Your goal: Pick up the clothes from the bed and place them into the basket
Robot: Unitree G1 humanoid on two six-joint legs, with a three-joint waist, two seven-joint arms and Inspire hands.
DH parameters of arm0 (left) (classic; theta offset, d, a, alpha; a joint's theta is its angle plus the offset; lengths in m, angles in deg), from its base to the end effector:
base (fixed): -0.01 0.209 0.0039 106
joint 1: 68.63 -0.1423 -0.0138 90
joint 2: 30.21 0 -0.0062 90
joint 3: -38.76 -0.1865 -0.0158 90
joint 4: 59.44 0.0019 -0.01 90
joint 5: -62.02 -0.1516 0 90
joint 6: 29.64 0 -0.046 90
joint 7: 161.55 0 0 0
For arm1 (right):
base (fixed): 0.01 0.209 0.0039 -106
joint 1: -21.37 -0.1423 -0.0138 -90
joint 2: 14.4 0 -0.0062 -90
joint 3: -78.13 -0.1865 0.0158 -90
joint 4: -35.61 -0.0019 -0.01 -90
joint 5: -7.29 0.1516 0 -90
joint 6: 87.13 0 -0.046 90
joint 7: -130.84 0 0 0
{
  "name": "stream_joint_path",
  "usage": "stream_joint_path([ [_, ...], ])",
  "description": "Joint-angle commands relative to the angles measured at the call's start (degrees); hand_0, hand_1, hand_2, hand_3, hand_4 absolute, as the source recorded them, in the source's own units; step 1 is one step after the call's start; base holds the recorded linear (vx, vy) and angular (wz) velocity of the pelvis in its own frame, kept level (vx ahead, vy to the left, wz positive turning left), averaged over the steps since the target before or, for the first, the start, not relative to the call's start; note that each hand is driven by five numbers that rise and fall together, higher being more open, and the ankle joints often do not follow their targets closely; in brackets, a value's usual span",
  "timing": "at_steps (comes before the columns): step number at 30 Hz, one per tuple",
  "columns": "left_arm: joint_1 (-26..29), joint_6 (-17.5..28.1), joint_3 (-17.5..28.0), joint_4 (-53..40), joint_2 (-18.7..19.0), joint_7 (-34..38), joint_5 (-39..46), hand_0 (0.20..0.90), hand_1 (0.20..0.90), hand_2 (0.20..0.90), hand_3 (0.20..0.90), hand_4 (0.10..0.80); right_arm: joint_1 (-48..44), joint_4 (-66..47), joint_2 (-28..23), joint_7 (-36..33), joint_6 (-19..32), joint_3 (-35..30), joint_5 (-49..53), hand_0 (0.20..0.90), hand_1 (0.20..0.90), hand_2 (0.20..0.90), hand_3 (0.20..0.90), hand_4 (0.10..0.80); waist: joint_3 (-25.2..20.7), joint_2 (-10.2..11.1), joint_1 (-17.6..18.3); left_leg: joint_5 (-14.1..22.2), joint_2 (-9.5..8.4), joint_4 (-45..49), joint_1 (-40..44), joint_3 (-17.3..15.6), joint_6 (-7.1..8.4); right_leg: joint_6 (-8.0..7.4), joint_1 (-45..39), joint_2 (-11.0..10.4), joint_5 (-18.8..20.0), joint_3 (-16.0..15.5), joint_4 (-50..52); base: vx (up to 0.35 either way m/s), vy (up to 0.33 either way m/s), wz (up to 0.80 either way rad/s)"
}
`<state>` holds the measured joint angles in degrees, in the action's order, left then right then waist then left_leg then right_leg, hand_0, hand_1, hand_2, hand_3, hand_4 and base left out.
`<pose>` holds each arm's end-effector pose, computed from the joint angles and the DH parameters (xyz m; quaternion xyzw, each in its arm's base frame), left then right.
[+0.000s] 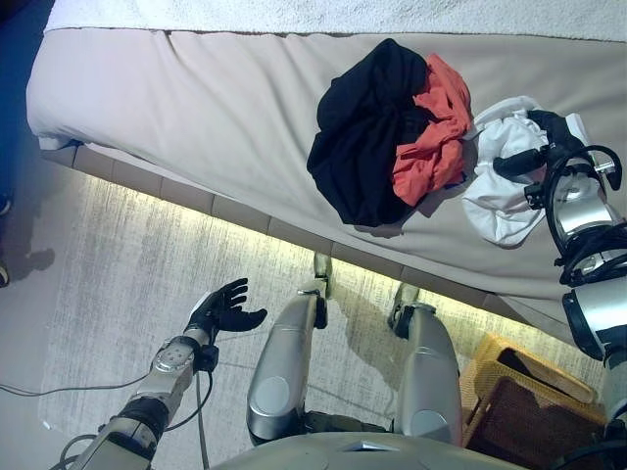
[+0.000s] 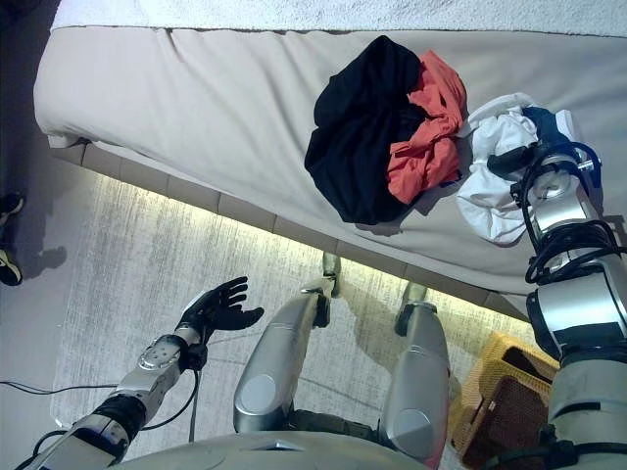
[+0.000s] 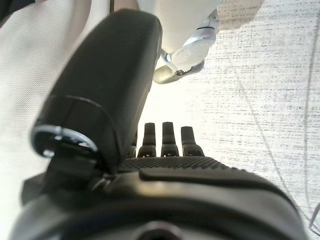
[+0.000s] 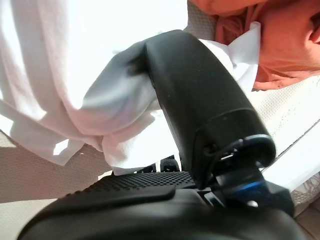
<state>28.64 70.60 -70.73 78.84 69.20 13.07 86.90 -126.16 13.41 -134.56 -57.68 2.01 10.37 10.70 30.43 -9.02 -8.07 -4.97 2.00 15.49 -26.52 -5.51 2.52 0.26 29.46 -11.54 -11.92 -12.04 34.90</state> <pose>0.1856 0.2453 -0.0642 0.0667 0.2931 -0.0318 0.9532 0.3380 -0.3323 0.1760 -0.3902 0.0870 -0.2313 0.8869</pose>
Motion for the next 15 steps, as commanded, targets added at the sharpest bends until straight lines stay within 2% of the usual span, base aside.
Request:
stream_joint_path([
  [1,-3.43,1.95,-1.23,1.16,0.7,0.63,1.94,0.9,0.9,0.9,0.9,0.8,-0.47,1.11,-2.13,-1.97,1.02,1.91,0.73,0.3,0.3,0.3,0.2,0.1,-4.08,-2.19,-0.68,3.27,-0.82,4.22,-3.37,0.46,-0.28,0.63,0.06,2.37,4.62,-2.33,-7.27,0.0,0.0,0.0],
  [7,-4.23,2.16,-1.18,-0.04,0.86,0.42,1.42,0.9,0.9,0.9,0.9,0.8,2.49,0.44,-2.56,-6.01,1.38,-1.09,1.89,0.3,0.3,0.3,0.2,0.1,-4.57,-1.12,-0.6,3.78,-0.61,2.65,0.06,0.72,-0.11,0.54,-3.95,2.81,4.99,-3.14,-10.1,0.02,-0.012,0.06],
  [11,-5.0,2.34,-1.16,-0.55,0.96,0.55,0.31,0.9,0.9,0.9,0.9,0.8,6.6,0.08,-2.67,-6.9,2.1,-5.05,4.14,0.3,0.3,0.3,0.2,0.1,-5.97,0.62,-0.53,4.12,-0.19,0.76,3.32,0.64,0.07,-0.03,-8.13,3.2,5.84,-3.72,-13.53,0.018,-0.05,-0.01],
  [12,-5.16,2.37,-1.11,-0.54,0.88,0.78,-0.2,0.9,0.9,0.9,0.9,0.8,8.14,-0.04,-2.63,-6.94,2.64,-6.18,5.26,0.3,0.3,0.3,0.2,0.1,-6.3,1.12,-0.52,2.51,0.1,-0.49,3.95,0.05,-0.36,0.25,-9.24,3.19,7.82,-4.72,-15.47,-0.055,-0.044,0.04],
  [15,-5.87,3.36,-1.04,0.17,0.6,0.5,-1.59,0.9,0.9,0.9,0.9,0.8,12.53,-0.45,-1.94,-6.69,4.98,-9.29,10.29,0.3,0.3,0.3,0.2,0.1,-7.45,2.49,-0.32,2.53,0.53,-2.68,6.78,-0.22,-0.14,-0.36,-12.44,3.47,8.35,-5.11,-17.98,0.006,-0.058,0.03],
])
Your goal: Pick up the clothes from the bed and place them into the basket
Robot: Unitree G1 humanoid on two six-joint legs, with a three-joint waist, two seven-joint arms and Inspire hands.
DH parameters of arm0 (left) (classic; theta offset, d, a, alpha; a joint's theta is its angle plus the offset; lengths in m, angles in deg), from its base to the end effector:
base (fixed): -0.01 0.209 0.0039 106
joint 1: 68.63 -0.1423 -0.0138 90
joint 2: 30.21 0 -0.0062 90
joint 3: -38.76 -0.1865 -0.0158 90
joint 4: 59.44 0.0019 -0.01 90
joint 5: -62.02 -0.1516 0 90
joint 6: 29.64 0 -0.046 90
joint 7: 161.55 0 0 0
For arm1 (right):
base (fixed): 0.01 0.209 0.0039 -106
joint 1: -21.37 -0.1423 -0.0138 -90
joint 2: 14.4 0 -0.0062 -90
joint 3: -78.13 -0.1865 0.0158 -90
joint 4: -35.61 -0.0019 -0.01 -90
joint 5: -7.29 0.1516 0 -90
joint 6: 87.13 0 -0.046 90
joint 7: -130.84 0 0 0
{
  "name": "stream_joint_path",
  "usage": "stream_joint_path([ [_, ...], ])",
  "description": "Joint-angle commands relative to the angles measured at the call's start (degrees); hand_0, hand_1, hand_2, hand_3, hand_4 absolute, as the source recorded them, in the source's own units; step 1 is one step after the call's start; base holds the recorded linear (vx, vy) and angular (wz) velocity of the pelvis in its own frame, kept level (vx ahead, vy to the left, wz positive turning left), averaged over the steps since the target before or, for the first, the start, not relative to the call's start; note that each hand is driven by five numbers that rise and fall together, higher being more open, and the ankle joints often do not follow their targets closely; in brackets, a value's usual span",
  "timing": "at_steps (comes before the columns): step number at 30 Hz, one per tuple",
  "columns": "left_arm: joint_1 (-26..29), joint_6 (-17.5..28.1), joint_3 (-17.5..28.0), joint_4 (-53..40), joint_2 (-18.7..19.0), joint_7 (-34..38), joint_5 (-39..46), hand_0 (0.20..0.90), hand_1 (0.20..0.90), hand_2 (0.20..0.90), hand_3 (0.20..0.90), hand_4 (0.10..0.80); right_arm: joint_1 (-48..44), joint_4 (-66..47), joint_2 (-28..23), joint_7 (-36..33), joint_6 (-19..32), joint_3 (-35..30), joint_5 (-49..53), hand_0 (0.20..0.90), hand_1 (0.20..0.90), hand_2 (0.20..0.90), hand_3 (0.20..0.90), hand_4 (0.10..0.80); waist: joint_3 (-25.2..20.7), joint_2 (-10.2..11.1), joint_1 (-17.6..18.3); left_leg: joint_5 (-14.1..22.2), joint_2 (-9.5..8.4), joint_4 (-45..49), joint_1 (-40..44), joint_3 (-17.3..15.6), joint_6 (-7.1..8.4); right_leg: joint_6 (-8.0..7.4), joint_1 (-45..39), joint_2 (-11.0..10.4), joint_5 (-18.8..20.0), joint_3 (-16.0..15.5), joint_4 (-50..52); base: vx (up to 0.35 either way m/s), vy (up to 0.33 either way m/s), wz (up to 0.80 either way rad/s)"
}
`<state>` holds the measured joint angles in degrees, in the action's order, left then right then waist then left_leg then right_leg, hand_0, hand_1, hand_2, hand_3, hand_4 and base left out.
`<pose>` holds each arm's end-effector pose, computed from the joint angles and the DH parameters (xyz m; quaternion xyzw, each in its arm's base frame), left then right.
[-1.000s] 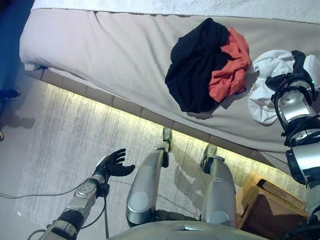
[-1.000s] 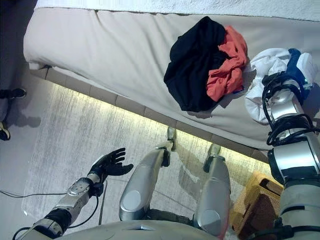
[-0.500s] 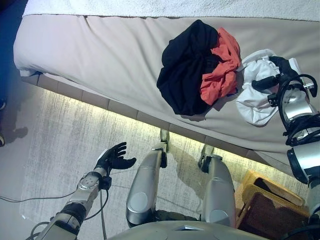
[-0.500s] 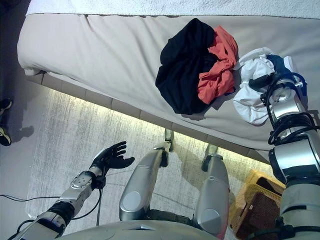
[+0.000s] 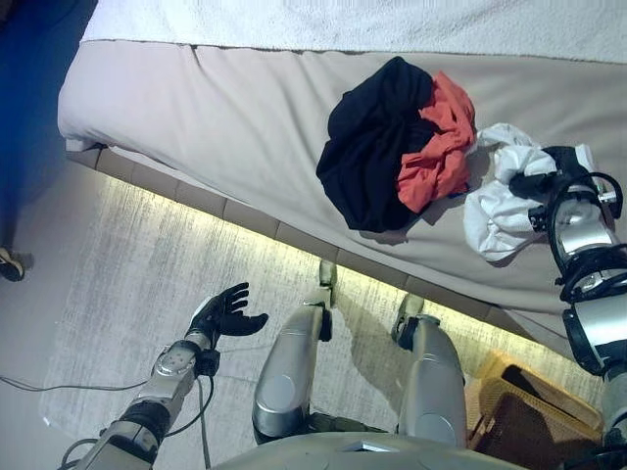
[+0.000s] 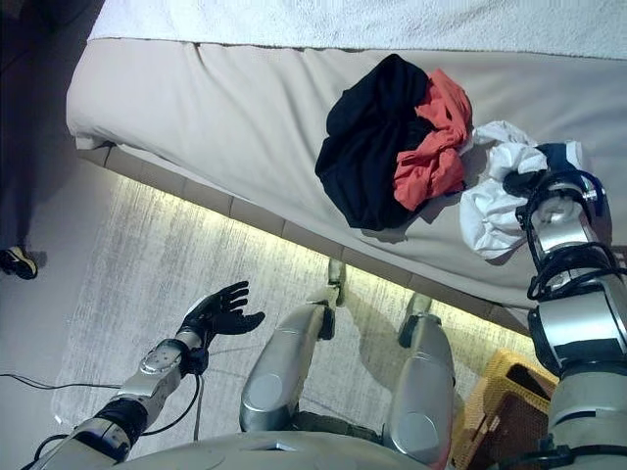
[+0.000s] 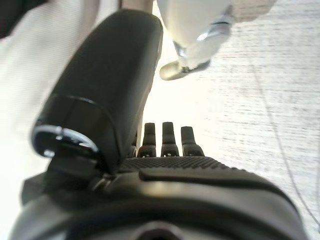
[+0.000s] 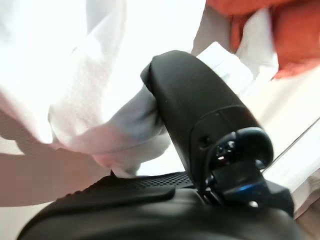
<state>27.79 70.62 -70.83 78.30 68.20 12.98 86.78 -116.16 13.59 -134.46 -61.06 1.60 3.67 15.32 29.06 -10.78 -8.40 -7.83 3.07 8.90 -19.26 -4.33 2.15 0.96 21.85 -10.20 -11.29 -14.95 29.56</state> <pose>0.1818 0.2392 -0.0676 0.0582 0.2962 -0.0380 0.9526 0.3099 -0.3539 0.1281 -0.3268 0.1462 -0.2841 0.8895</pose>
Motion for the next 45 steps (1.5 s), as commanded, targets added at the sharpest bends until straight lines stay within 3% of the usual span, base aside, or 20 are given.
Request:
stream_joint_path([
  [1,-5.31,3.51,-1.0,0.81,1.41,0.86,-1.77,0.9,0.9,0.9,0.9,0.8,4.52,-1.11,-1.6,-2.82,6.51,-3.99,8.12,0.3,0.3,0.3,0.2,0.1,-6.64,4.8,0.17,5.45,-0.34,3.07,0.55,-1.51,0.32,-1.26,-6.02,2.25,7.88,-2.26,-13.65,0.058,-0.07,-0.05],
  [5,-6.83,4.0,-0.15,2.15,0.15,1.44,-4.22,0.9,0.9,0.9,0.9,0.8,14.13,-4.8,2.22,1.47,9.5,-11.37,19.54,0.3,0.3,0.3,0.2,0.1,-9.53,6.78,1.18,5.42,0.31,-1.31,5.71,-1.93,0.8,-2.42,-11.36,2.69,8.94,-2.01,-18.5,0.071,-0.062,-0.05],
  [9,-8.18,3.99,0.64,5.18,-1.88,1.97,-8.62,0.9,0.9,0.9,0.9,0.8,25.6,-11.08,9.59,6.62,13.35,-17.47,28.98,0.3,0.3,0.3,0.2,0.1,-14.29,8.76,3.15,4.8,0.7,-7.54,11.94,-2.55,1.4,-3.81,-17.01,3.82,10.83,-1.0,-24.64,0.077,-0.051,-0.06],
  [15,-9.65,4.77,3.13,10.23,-4.71,2.53,-12.6,0.9,0.9,0.9,0.9,0.8,38.81,-20.53,18.31,8.49,15.01,-21.37,35.44,0.3,0.3,0.3,0.2,0.1,-18.86,10.41,7.13,6.23,0.8,-8.35,17.16,-4.24,1.4,-3.76,-20.79,5.17,11.54,1.71,-26.96,0.05,0.017,-0.12],
  [16,-9.69,5.12,3.19,10.78,-5.46,2.89,-13.23,0.9,0.9,0.9,0.9,0.8,40.21,-21.3,19.93,8.09,15.44,-21.67,36.92,0.3,0.3,0.3,0.2,0.1,-19.21,10.73,7.55,6.88,0.76,-6.91,17.11,-3.77,1.46,-3.54,-21.19,5.19,11.59,2.45,-26.89,0.016,0.111,-0.31],
  [18,-10.18,5.32,3.81,11.44,-7.36,3.68,-13.47,0.9,0.9,0.9,0.9,0.8,42.66,-23.65,22.99,5.92,16.45,-21.17,37.74,0.3,0.3,0.3,0.2,0.1,-19.48,11.76,7.62,8.93,-0.54,-3.17,17.15,1.08,0.7,-3.34,-21.94,5.08,11.83,4.99,-26.57,0.033,0.144,-0.52],
  [19,-11.24,5.87,4.64,11.82,-9.04,4.93,-12.92,0.9,0.9,0.9,0.9,0.8,43.35,-25.79,25.47,4.55,15.97,-20.03,37.67,0.3,0.3,0.3,0.2,0.1,-20.1,11.96,6.58,9.81,-4.38,-3.47,17.42,10.91,-1.28,-3.64,-21.99,6.02,12.38,9.6,-26.88,0.037,0.162,-0.97],
  [20,-11.57,6.29,4.63,11.69,-9.61,5.3,-12.7,0.9,0.9,0.9,0.9,0.8,43.66,-26.94,26.58,2.95,16.64,-19.58,37.86,0.3,0.3,0.3,0.2,0.1,-20.4,11.79,6.16,9.5,-5.82,-4.9,17.83,14.85,-2.1,-3.8,-22.01,6.75,12.64,12.02,-27.23,0.008,0.184,-1.3],
  [21,-11.65,7.03,4.61,11.95,-10.04,5.08,-13.28,0.9,0.9,0.9,0.9,0.8,44.25,-27.3,27.77,1.87,18.1,-19.15,38.31,0.3,0.3,0.3,0.2,0.1,-20.44,11.77,6.02,10.11,-6.82,-4.52,18.15,16.41,-3.2,-4.2,-21.52,6.7,12.77,14.14,-26.58,-0.044,0.146,-1.49],
  [23,-11.02,7.22,4.76,12.96,-9.61,3.68,-14.82,0.9,0.9,0.9,0.9,0.8,44.62,-26.48,28.85,1.3,19.28,-19.15,38.93,0.3,0.3,0.3,0.2,0.1,-20.9,11.64,6.69,10.67,-6.62,-5.54,19.39,14.39,-3.53,-4.92,-21.56,6.47,12.81,15.61,-26.87,-0.051,0.179,-1.8],
  [27,-8.38,5.72,2.71,14.36,-7.83,1.6,-15.21,0.9,0.9,0.9,0.9,0.8,46.66,-26.32,29.95,1.4,20.34,-21.05,39.78,0.3,0.3,0.3,0.2,0.1,-21.71,11.58,9.09,11.14,-6.16,-8.4,21.7,10.29,-3.94,-8.33,-20.44,2.94,16.56,15.9,-28.21,-0.068,0.153,-1.04],
  [28,-7.89,5.25,2.52,14.96,-6.85,1.8,-14.04,0.9,0.9,0.9,0.9,0.8,46.75,-25.36,30.11,2.41,20.67,-21.74,40.22,0.3,0.3,0.3,0.2,0.1,-21.41,11.84,9.55,11.64,-6.5,-9.56,23.05,8.74,-4.35,-10.46,-17.69,0.66,20.27,13.66,-27.28,-0.14,0.118,-0.99],
  [30,-8.46,4.31,4.44,15.03,-6.12,2.15,-13.48,0.9,0.9,0.9,0.9,0.8,45.93,-24.7,30.1,3.16,19.93,-22.19,40.45,0.3,0.3,0.3,0.2,0.1,-20.8,12.0,8.05,11.04,-6.15,-12.43,25.5,3.3,-3.57,-12.15,-15.96,-2.44,24.32,3.64,-24.96,-0.195,0.115,-1.17],
  [32,-9.07,4.07,5.26,14.54,-5.73,2.32,-13.76,0.9,0.9,0.9,0.9,0.8,44.95,-24.84,30.2,2.73,19.56,-21.84,40.24,0.3,0.3,0.3,0.2,0.1,-20.25,11.69,6.28,10.41,-5.93,-13.46,26.35,-0.01,-3.53,-12.63,-15.8,-4.09,25.63,-2.22,-21.45,-0.277,0.09,-1.71],
  [33,-9.21,4.22,5.76,14.8,-5.29,2.49,-14.52,0.9,0.9,0.9,0.9,0.8,43.64,-24.56,29.96,0.55,19.08,-21.38,40.03,0.3,0.3,0.3,0.2,0.1,-19.96,10.54,4.16,9.72,-4.94,-13.41,26.12,-2.39,-3.87,-11.68,-16.68,-5.83,23.36,-5.42,-15.73,-0.318,0.063,-1.48],
  [37,-7.87,5.09,5.54,16.87,-5.13,2.38,-14.32,0.9,0.9,0.9,0.9,0.8,41.55,-22.03,30.32,-3.08,18.67,-21.3,41.67,0.3,0.3,0.3,0.2,0.1,-21.1,9.2,0.78,8.61,-3.4,-12.94,23.71,-5.75,-5.01,-9.4,-21.25,-7.18,18.62,-8.19,-9.33,-0.254,-0.022,-0.87],
  [38,-6.82,5.08,5.29,18.15,-5.32,2.44,-13.56,0.9,0.9,0.9,0.9,0.8,40.5,-19.16,31.22,-4.39,19.74,-21.3,41.66,0.3,0.3,0.3,0.2,0.1,-22.01,9.72,-1.01,8.12,-3.23,-12.6,22.28,-7.23,-5.04,-9.3,-25.26,-6.7,16.0,-10.55,-11.3,-0.207,-0.167,-0.74],
  [40,-5.95,4.98,5.57,19.22,-5.94,4.08,-12.88,0.9,0.9,0.9,0.9,0.8,39.3,-16.78,32.31,-6.26,20.31,-21.29,41.19,0.3,0.3,0.3,0.2,0.1,-22.65,11.67,-3.01,6.84,-2.65,-11.26,20.26,-9.51,-3.05,-9.13,-30.33,-2.83,13.05,-12.76,-23.55,-0.169,-0.282,-0.77],
  [43,-5.81,5.5,6.89,19.41,-6.46,4.07,-12.8,0.9,0.9,0.9,0.9,0.8,39.27,-15.64,33.02,-8.69,20.06,-21.32,41.61,0.3,0.3,0.3,0.2,0.1,-23.08,12.86,-3.11,6.36,-0.99,-9.14,18.09,-9.32,-1.83,-8.3,-30.01,-0.81,13.17,-10.54,-28.71,-0.079,-0.203,-0.65],
  [45,-5.26,6.67,7.1,19.44,-6.65,2.91,-13.02,0.9,0.9,0.9,0.9,0.8,39.87,-13.48,32.74,-10.86,21.4,-21.29,42.56,0.3,0.3,0.3,0.2,0.1,-23.52,13.19,-2.88,5.27,0.51,-9.51,16.67,-9.01,-0.64,-7.06,-30.63,1.78,10.6,-9.37,-29.8,-0.08,-0.186,-0.88],
])
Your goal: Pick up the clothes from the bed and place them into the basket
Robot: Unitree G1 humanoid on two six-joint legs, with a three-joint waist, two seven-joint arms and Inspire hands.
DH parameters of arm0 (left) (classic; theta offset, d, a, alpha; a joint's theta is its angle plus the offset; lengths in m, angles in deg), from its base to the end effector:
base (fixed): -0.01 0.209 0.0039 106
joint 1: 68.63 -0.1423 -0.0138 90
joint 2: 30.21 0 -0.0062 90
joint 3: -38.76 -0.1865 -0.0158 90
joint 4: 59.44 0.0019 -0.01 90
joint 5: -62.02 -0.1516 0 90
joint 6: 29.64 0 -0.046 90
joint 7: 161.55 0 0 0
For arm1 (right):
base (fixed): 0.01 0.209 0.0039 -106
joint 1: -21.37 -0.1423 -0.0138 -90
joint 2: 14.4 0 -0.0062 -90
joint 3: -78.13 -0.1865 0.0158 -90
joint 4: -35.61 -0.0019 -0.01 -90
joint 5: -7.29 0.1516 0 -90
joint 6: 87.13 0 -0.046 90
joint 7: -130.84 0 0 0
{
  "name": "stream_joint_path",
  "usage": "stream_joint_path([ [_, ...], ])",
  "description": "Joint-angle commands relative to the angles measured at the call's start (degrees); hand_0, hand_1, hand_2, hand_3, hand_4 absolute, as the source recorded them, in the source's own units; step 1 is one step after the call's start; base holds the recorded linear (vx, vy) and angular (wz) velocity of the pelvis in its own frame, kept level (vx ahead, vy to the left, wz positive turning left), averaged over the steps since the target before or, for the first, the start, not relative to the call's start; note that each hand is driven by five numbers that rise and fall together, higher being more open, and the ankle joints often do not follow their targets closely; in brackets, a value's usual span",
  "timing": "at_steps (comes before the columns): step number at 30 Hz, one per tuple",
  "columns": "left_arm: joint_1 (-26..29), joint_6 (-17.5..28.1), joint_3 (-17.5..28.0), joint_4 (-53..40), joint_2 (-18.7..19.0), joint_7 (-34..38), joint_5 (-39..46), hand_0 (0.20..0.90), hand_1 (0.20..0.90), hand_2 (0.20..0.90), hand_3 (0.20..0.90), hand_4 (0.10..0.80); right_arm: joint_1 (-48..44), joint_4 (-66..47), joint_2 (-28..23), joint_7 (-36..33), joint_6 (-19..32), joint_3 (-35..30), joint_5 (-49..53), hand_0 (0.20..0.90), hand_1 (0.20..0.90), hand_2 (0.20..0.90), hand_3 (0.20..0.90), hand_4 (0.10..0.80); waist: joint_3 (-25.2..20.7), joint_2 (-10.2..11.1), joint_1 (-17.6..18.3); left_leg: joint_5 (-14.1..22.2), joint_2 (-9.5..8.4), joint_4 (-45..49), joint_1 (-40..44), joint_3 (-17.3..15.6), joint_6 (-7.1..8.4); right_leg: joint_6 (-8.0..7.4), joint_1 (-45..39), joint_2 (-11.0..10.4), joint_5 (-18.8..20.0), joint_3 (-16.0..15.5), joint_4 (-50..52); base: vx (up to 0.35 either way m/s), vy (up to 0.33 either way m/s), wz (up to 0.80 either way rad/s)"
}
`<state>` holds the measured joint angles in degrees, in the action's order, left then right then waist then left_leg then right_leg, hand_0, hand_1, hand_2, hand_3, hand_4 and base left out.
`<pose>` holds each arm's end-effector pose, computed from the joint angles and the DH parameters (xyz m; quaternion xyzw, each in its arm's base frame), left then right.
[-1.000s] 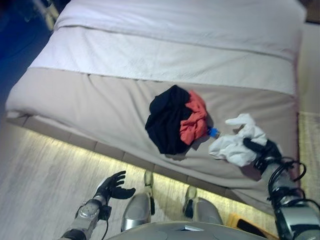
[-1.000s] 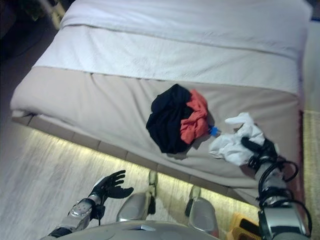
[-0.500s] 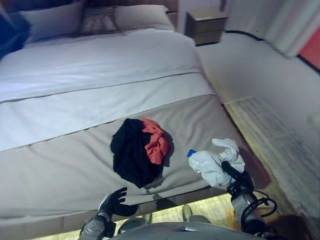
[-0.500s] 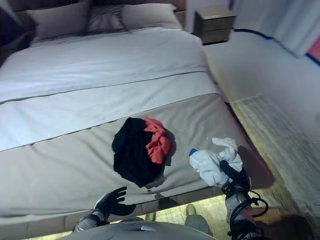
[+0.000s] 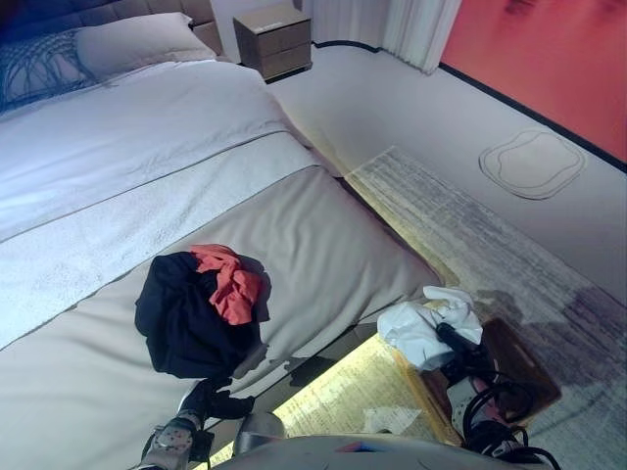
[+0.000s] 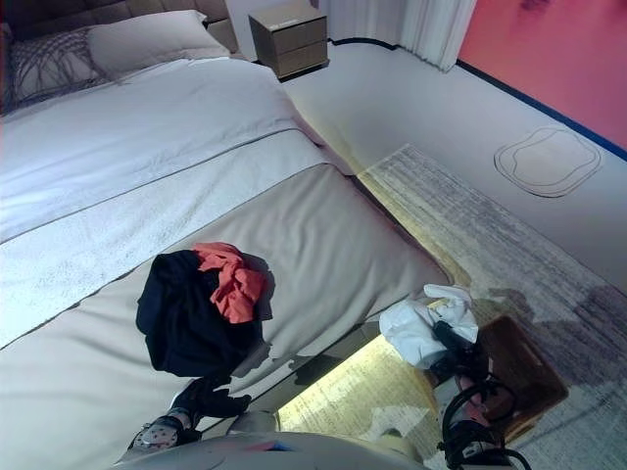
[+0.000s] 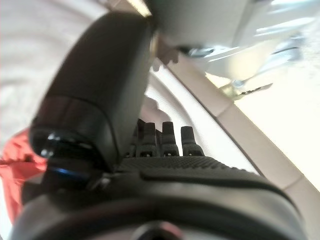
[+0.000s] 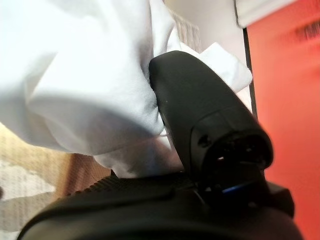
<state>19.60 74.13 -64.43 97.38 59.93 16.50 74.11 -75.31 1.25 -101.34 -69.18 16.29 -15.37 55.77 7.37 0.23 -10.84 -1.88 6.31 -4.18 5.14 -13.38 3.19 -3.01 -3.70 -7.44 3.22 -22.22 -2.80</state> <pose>0.0843 0.2326 -0.1229 0.0873 0.4658 0.0163 0.8804 0.1689 -0.2374 -0.0849 0.2163 0.2831 -0.4158 0.8367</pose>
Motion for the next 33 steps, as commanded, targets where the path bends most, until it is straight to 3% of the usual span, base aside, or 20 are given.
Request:
stream_joint_path([
  [1,3.0,3.41,0.45,0.33,1.38,-0.59,-0.5,0.9,0.9,0.9,0.9,0.8,-0.73,-0.26,-0.56,-3.2,6.93,-3.08,2.98,0.3,0.3,0.3,0.2,0.1,-2.03,2.36,-0.24,-0.92,-2.48,3.54,-7.96,0.35,-1.53,-3.07,-4.87,-0.81,-3.6,-2.15,2.05,-0.033,-0.14,-0.67],
  [5,2.65,6.03,-0.52,0.42,0.67,-0.35,0.74,0.9,0.9,0.9,0.9,0.8,0.38,5.24,-1.94,-4.12,8.64,-6.94,4.46,0.3,0.3,0.3,0.2,0.1,-2.48,2.07,0.43,-1.67,-1.71,2.23,-7.75,1.2,-0.66,-2.66,-5.2,0.22,-3.94,-1.99,1.05,-0.016,-0.081,-0.08],
  [10,2.81,6.56,-0.25,0.52,0.93,0.22,-0.14,0.9,0.9,0.9,0.9,0.8,0.88,10.55,-4.29,-7.27,10.23,-10.67,6.24,0.3,0.3,0.3,0.2,0.1,-2.96,1.31,0.83,-2.03,-1.4,1.44,-7.03,2.26,0.1,-2.49,-5.09,0.36,-4.15,-2.5,1.23,0.01,-0.055,-0.03],
  [14,2.7,6.41,0.08,1.18,1.79,0.27,-1.28,0.9,0.9,0.9,0.9,0.8,0.96,14.75,-6.18,-5.39,9.24,-12.78,7.99,0.3,0.3,0.3,0.2,0.1,-3.0,0.6,1.48,-2.17,-1.28,1.26,-6.3,2.31,0.43,-2.17,-4.76,0.53,-3.96,-2.42,1.3,0.015,-0.041,0.04],
  [20,2.06,5.91,0.4,1.25,1.85,0.52,-2.21,0.9,0.9,0.9,0.9,0.8,0.15,16.97,-7.83,-1.65,6.2,-12.24,4.99,0.3,0.3,0.3,0.2,0.1,-2.71,-0.18,2.05,-2.24,-1.21,1.26,-5.84,1.46,0.97,-2.11,-4.37,0.42,-3.21,-1.75,0.83,0.0,-0.002,0.02],
  [33,1.62,5.35,-1.17,-0.94,1.7,-2.31,-4.28,0.9,0.9,0.9,0.9,0.8,-1.14,16.28,-10.79,-2.51,4.53,-12.18,2.52,0.3,0.3,0.3,0.2,0.1,-1.39,-0.78,2.66,-2.0,-1.61,1.55,-4.81,1.75,1.59,-1.92,-3.53,0.37,-1.86,-0.78,0.3,0.002,-0.008,0.0],
])
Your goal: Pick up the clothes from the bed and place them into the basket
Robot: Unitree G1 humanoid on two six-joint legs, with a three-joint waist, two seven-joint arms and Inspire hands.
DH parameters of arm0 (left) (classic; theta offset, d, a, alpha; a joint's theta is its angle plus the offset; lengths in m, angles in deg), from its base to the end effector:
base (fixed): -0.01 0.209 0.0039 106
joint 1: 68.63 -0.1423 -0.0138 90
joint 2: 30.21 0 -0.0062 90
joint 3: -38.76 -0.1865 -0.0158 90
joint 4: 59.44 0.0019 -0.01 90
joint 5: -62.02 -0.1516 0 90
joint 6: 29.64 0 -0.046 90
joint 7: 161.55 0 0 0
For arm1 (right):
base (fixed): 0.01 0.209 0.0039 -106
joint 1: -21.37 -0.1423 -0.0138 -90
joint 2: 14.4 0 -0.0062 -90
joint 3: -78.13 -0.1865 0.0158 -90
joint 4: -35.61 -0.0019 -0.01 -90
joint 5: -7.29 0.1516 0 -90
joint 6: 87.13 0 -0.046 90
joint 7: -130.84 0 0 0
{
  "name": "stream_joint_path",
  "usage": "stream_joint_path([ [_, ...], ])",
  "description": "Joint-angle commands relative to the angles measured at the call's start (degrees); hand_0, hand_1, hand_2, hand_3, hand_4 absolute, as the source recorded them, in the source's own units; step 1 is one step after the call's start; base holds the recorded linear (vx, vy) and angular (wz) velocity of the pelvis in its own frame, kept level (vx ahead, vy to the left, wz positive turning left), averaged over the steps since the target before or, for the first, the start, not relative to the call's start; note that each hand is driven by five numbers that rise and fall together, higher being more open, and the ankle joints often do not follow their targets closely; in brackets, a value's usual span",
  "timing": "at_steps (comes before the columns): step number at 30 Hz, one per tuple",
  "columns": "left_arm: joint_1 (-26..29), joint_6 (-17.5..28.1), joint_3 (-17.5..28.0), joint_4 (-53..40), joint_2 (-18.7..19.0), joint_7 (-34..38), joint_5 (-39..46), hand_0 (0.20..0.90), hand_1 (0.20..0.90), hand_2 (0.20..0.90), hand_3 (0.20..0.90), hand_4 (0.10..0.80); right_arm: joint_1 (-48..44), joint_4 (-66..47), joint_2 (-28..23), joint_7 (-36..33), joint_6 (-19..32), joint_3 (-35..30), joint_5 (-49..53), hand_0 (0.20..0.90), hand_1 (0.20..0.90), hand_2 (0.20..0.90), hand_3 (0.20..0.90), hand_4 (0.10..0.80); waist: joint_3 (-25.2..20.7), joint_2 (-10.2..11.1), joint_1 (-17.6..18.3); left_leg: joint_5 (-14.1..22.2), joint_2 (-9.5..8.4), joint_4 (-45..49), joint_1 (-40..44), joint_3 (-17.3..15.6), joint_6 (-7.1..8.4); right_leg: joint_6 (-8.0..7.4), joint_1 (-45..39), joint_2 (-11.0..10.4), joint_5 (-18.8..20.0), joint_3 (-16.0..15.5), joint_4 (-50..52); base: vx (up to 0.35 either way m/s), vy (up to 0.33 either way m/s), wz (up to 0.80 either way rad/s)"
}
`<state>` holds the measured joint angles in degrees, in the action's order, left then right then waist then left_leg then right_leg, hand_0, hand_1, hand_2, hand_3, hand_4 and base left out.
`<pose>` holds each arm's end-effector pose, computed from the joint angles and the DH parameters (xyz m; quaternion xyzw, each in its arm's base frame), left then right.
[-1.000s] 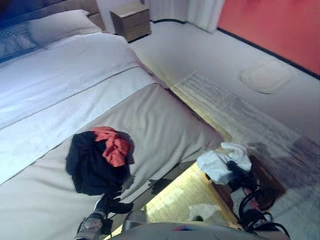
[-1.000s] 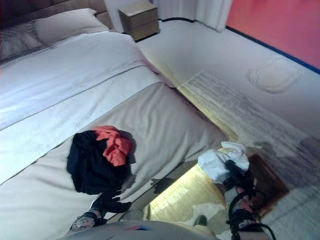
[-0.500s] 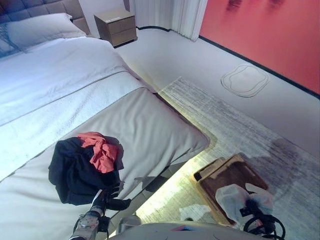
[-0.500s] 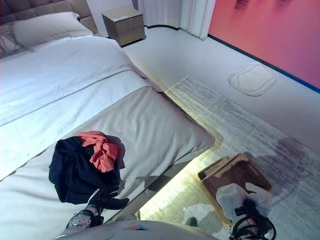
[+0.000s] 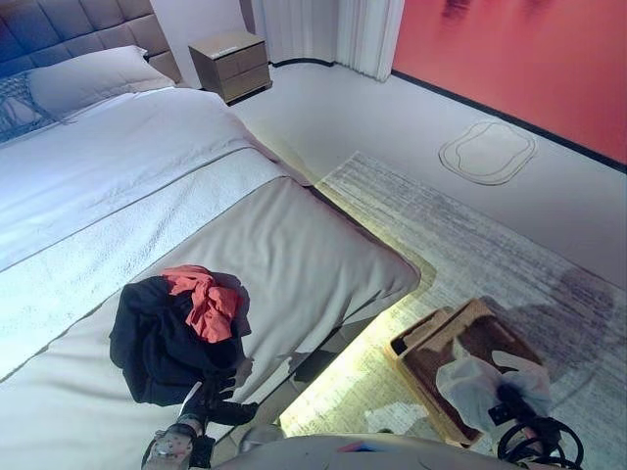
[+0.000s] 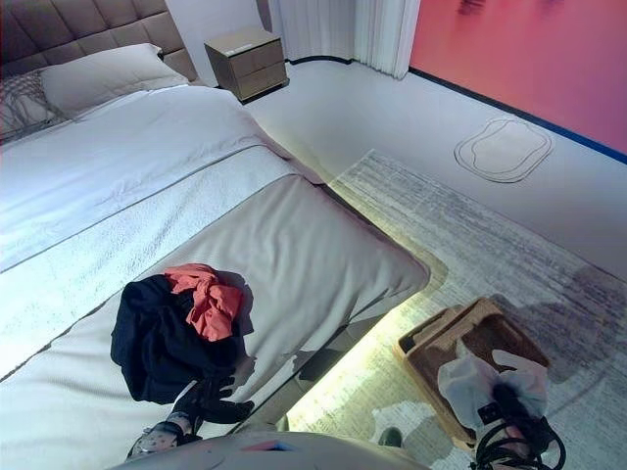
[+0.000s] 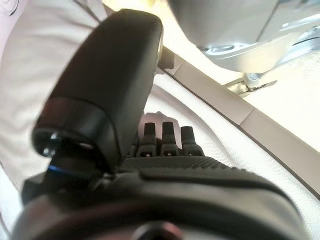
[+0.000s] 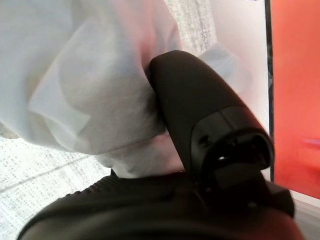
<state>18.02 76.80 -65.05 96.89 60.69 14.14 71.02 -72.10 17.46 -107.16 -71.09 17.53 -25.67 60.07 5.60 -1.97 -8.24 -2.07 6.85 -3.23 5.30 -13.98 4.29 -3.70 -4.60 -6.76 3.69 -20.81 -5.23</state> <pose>0.0768 0.2354 -0.1224 0.1045 0.4585 -0.0238 0.8822 0.0964 -0.2923 -0.1031 0.1961 0.3392 -0.5861 0.7092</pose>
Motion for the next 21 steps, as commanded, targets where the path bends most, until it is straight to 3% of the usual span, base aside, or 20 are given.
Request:
stream_joint_path([
  [1,3.22,2.61,-0.57,-0.44,0.97,0.01,-1.32,0.9,0.9,0.9,0.9,0.8,-4.32,0.03,-4.99,-0.68,3.31,-1.88,-1.82,0.3,0.3,0.3,0.2,0.1,0.4,1.39,0.1,-1.81,-2.2,0.49,-4.86,2.43,0.49,-1.23,-2.59,-0.28,-2.32,-2.18,2.72,0.0,0.0,0.0],
  [21,2.79,2.25,-2.25,-1.36,1.66,-0.06,-1.63,0.9,0.9,0.9,0.9,0.8,-6.14,-2.03,-9.68,-0.58,3.17,-2.62,-4.91,0.3,0.3,0.3,0.2,0.1,1.12,0.09,0.61,-1.97,-2.49,-0.66,-3.82,3.62,0.95,-1.25,-2.3,-0.18,-1.93,-2.03,2.34,0.0,-0.002,0.0],
])
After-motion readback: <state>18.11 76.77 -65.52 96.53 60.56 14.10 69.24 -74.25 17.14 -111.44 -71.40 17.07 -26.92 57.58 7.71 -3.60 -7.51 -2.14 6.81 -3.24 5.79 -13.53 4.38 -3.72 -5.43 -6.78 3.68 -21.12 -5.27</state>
